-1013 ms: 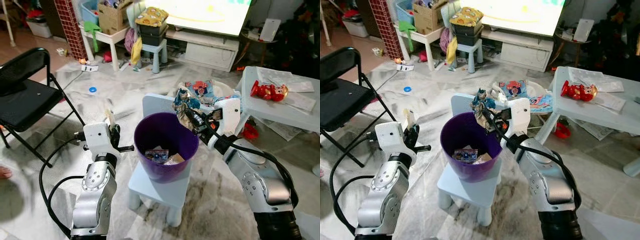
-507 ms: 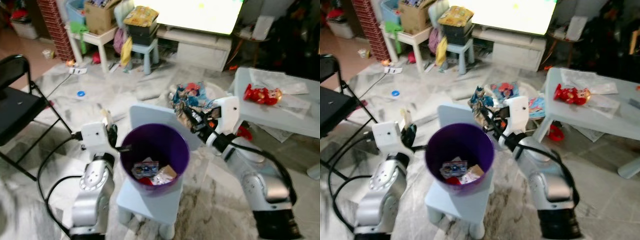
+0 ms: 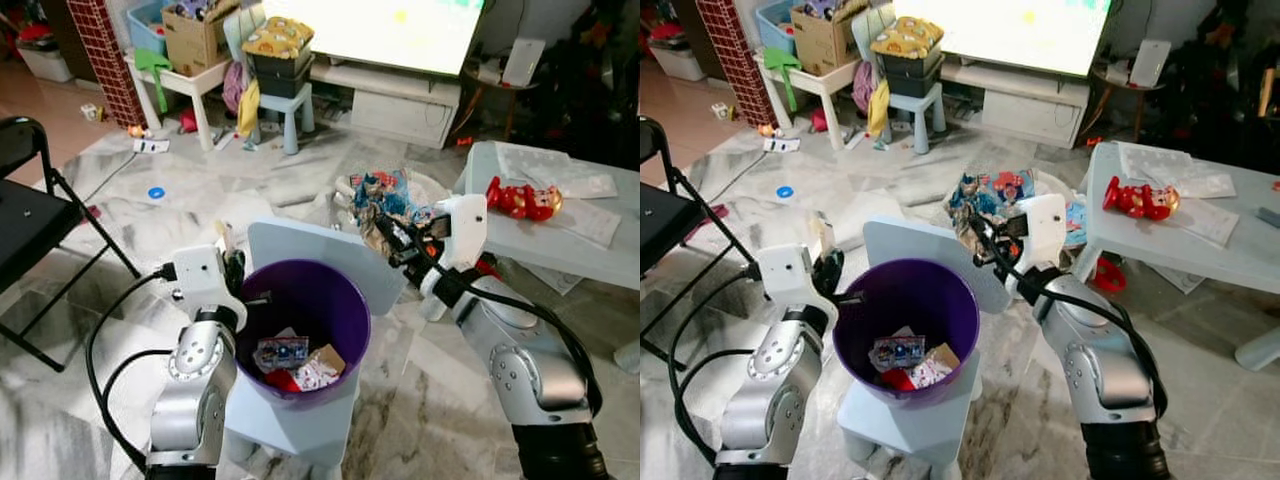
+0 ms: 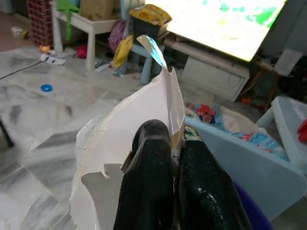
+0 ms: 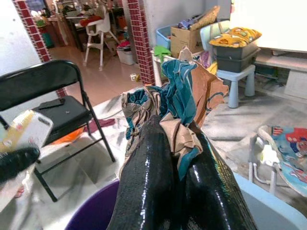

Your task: Picking trash to rubbish bin

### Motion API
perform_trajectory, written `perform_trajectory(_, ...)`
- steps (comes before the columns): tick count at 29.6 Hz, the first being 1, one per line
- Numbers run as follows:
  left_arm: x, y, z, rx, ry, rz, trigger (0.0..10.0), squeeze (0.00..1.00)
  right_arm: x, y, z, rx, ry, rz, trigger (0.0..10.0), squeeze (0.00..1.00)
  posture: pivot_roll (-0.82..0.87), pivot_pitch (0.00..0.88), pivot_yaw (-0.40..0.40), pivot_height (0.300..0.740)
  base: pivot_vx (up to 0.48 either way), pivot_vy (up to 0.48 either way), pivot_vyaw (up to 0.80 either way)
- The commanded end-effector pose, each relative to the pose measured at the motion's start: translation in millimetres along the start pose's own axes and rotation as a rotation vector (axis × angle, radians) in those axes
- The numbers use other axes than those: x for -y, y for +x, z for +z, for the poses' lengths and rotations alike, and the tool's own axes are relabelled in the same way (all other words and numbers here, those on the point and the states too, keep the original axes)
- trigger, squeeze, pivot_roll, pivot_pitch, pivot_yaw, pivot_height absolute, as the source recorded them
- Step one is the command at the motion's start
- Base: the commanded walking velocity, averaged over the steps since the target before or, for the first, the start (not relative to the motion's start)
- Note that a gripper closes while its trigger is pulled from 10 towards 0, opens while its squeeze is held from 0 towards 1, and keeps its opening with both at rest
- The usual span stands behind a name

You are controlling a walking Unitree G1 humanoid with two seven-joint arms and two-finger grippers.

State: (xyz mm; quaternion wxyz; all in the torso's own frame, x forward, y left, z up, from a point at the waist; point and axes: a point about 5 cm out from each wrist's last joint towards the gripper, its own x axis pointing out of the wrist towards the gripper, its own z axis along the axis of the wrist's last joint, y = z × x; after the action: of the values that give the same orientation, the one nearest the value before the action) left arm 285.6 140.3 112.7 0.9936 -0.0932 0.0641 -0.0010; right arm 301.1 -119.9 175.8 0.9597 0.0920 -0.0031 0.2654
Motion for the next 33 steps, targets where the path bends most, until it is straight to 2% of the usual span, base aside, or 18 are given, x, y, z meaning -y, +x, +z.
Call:
perform_trajectory(1, -4.4, 3.8, -15.1, -0.100, 0.016, 0.011, 0.0, 0.00, 0.4, -0.8, 6.3, 0.021, -0.005, -0.005, 0.0, 0.00, -0.01, 0.092, -0.084, 0.740, 0.000, 0.000, 0.00)
perform_trajectory(5, -13.2, 11.6, -34.1, -0.230, 0.014, -0.004, 0.0, 0.00, 0.2, -1.5, 10.3, 0.033, -0.011, -0.011, 0.0, 0.00, -0.03, 0.100, -0.091, 0.740, 0.000, 0.000, 0.00)
perform_trajectory(11, -13.0, 22.7, -35.5, -0.267, 0.017, -0.100, 0.0, 0.00, 3.7, -5.9, 17.3, 0.049, -0.026, -0.033, 0.0, 0.00, -0.06, 0.116, -0.095, 0.740, 0.000, 0.000, 0.00)
perform_trajectory(13, -11.9, 27.3, -36.8, -0.276, 0.043, -0.142, 0.0, 0.00, 6.6, -9.4, 19.6, 0.054, -0.034, -0.050, 0.0, 0.00, -0.07, 0.122, -0.096, 0.740, 0.000, 0.000, 0.00)
perform_trajectory(17, -3.5, 36.6, -38.5, -0.287, 0.025, -0.236, 0.0, 0.00, 11.9, -18.3, 24.5, 0.060, -0.050, -0.086, 0.0, 0.00, -0.10, 0.127, -0.100, 0.740, 0.000, 0.000, 0.00)
perform_trajectory(18, -0.4, 38.5, -40.9, -0.301, 0.019, -0.269, 0.3, 0.00, 13.1, -21.6, 26.0, 0.060, -0.054, -0.095, 0.0, 0.00, -0.11, 0.128, -0.101, 0.740, 0.000, 0.000, 0.00)
perform_trajectory(19, 0.8, 39.5, -43.0, -0.314, 0.017, -0.279, 2.0, 0.00, 13.6, -23.3, 26.8, 0.060, -0.057, -0.100, 0.0, 0.00, -0.12, 0.130, -0.105, 0.740, 0.000, 0.000, 0.00)
perform_trajectory(20, 2.4, 41.0, -44.4, -0.321, 0.015, -0.285, 5.8, 0.00, 14.2, -25.2, 27.7, 0.058, -0.061, -0.105, 0.0, 0.00, -0.12, 0.131, -0.107, 0.740, 0.000, 0.000, 0.00)
perform_trajectory(21, 6.6, 43.6, -48.0, -0.337, -0.017, -0.297, 10.0, 0.00, 15.6, -29.1, 29.2, 0.056, -0.069, -0.116, 0.0, 0.00, -0.13, 0.129, -0.111, 0.740, 0.000, 0.000, 0.00)
perform_trajectory(22, 6.6, 43.6, -48.0, -0.337, -0.017, -0.297, 10.0, 0.00, 15.6, -29.1, 29.2, 0.056, -0.069, -0.116, 0.0, 0.00, -0.13, 0.129, -0.111, 0.740, 0.000, 0.000, 0.00)
perform_trajectory(23, 9.7, 44.8, -50.8, -0.347, -0.021, -0.304, 10.0, 0.80, 16.5, -31.8, 30.5, 0.054, -0.077, -0.121, 0.0, 0.00, -0.15, 0.128, -0.117, 0.740, 0.000, 0.000, 0.00)
perform_trajectory(24, 11.4, 45.3, -52.1, -0.349, -0.031, -0.305, 10.0, 1.00, 17.0, -33.4, 31.2, 0.053, -0.081, -0.124, 0.0, 0.00, -0.16, 0.127, -0.120, 0.740, 0.000, 0.000, 0.00)
perform_trajectory(26, 14.0, 47.8, -56.2, -0.359, -0.057, -0.308, 10.0, 1.00, 18.3, -36.7, 33.0, 0.047, -0.089, -0.132, 0.0, 0.00, -0.16, 0.124, -0.125, 0.740, 0.000, 0.000, 0.00)
perform_trajectory(30, 16.7, 49.0, -58.3, -0.354, -0.059, -0.304, 10.0, 1.00, 21.8, -40.3, 34.4, 0.036, -0.098, -0.143, 0.0, 0.00, -0.16, 0.123, -0.135, 0.740, 0.000, 0.000, 0.00)
perform_trajectory(33, 14.1, 49.9, -59.4, -0.353, -0.066, -0.295, 10.0, 1.00, 21.4, -39.7, 34.1, 0.027, -0.097, -0.140, 0.0, 0.00, -0.16, 0.122, -0.142, 0.740, 0.000, 0.000, 0.00)
